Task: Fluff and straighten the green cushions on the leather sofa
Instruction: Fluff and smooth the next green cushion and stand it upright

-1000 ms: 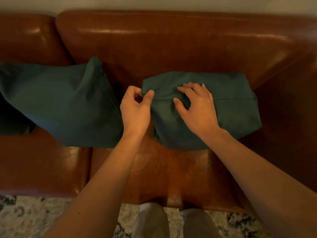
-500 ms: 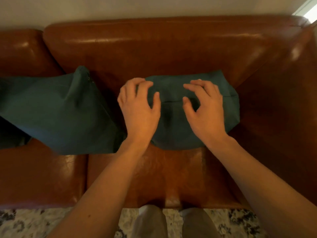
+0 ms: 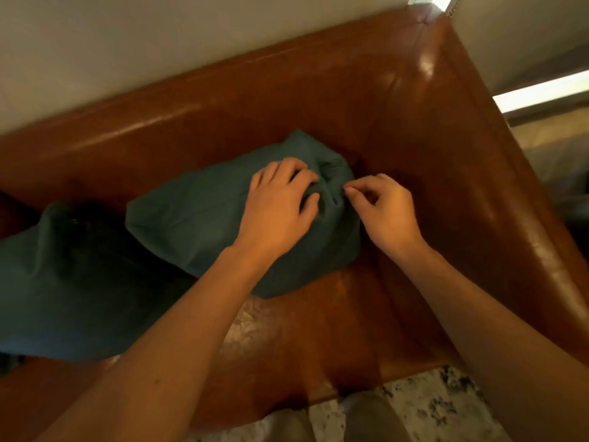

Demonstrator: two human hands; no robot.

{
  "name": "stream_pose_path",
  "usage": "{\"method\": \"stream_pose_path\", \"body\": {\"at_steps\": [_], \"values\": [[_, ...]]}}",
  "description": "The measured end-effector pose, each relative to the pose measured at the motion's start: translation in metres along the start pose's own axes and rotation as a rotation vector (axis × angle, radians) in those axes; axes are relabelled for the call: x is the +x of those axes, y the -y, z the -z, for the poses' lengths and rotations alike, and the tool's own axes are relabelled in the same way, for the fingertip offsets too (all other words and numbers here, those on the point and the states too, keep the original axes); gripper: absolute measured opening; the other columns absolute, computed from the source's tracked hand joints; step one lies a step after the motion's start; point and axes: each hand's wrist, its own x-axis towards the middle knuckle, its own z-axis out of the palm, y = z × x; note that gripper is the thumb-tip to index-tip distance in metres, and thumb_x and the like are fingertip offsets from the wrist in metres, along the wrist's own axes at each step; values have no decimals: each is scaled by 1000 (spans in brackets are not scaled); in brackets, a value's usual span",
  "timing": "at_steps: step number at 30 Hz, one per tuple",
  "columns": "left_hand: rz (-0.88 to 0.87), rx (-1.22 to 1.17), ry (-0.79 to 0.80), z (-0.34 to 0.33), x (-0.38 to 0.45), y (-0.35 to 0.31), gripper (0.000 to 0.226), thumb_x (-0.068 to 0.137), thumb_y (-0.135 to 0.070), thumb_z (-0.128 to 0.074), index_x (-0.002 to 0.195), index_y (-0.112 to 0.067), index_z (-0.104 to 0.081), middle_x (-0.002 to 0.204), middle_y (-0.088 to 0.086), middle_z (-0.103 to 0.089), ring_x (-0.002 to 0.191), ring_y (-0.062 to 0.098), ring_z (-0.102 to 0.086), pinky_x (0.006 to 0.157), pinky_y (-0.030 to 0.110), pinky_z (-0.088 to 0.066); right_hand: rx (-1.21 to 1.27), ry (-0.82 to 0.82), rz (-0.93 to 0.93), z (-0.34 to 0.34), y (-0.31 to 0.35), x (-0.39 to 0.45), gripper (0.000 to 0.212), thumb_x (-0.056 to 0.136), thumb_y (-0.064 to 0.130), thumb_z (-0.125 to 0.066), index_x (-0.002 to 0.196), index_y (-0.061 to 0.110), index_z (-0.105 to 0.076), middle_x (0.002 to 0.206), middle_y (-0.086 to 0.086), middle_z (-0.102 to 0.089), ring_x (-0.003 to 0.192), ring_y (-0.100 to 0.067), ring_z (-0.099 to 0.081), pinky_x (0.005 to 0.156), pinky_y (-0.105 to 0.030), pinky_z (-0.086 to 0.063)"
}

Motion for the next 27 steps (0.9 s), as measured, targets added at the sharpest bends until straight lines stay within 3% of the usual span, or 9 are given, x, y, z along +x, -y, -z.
{"method": "stream_pose_path", "body": {"at_steps": [4, 7, 11, 14, 17, 21, 27], "values": [[18, 23, 0, -4, -17, 0, 29, 87, -33, -54, 109, -18, -65, 119, 2, -59, 110, 25, -52, 93, 39, -35, -43, 193, 105, -4, 3, 21, 24, 84, 34, -72, 107, 25, -72, 88, 8, -50, 80, -10, -53, 76, -22, -40], [50, 2, -28, -4, -28, -4, 28, 86, -34, -52, 104, -17, -66, 115, 1, -60, 107, 24, -53, 92, 38, -33, -165, 322, 211, -4, 5, 23, 11, 85, 29, -72, 94, 25, -73, 86, 9, -45, 87, -14, -49, 79, -32, -45], [45, 51, -77, 0, -22, -19, 28, 88, -39, -53, 102, -18, -66, 100, 1, -57, 99, 24, -51, 88, 38, -34, -183, 314, 288, -3, 1, 9, 2, 86, 22, -68, 88, 21, -67, 86, 11, -42, 91, -19, -48, 80, -43, -46], [-41, 99, 17, 1, -9, -31, 34, 86, -44, -54, 108, -21, -65, 101, -1, -55, 102, 23, -49, 89, 37, -33, -117, 245, 287, -1, -2, 0, 5, 88, 17, -64, 85, 18, -60, 86, 9, -41, 87, -20, -47, 77, -44, -44], [-26, 145, 101, 3, -4, -31, 35, 84, -43, -55, 110, -21, -66, 104, -2, -56, 105, 22, -49, 91, 37, -33, 32, 165, 194, 3, -7, -4, 8, 90, 16, -64, 83, 16, -60, 85, 6, -44, 83, -15, -48, 76, -35, -45], [28, 169, 55, 7, -6, -22, 29, 84, -36, -61, 108, -20, -65, 103, -1, -56, 103, 24, -50, 86, 37, -34, 231, 116, 69, 6, -6, -8, 8, 91, 19, -65, 84, 17, -62, 88, 7, -47, 82, -5, -50, 74, -14, -39], [53, 140, -6, 11, -4, -18, 20, 85, -32, -65, 103, -22, -63, 100, -3, -55, 99, 22, -50, 84, 33, -31, 341, 41, -35, 6, -6, -13, 5, 93, 19, -64, 89, 15, -66, 92, 3, -52, 83, -4, -54, 74, -12, -42]]}}
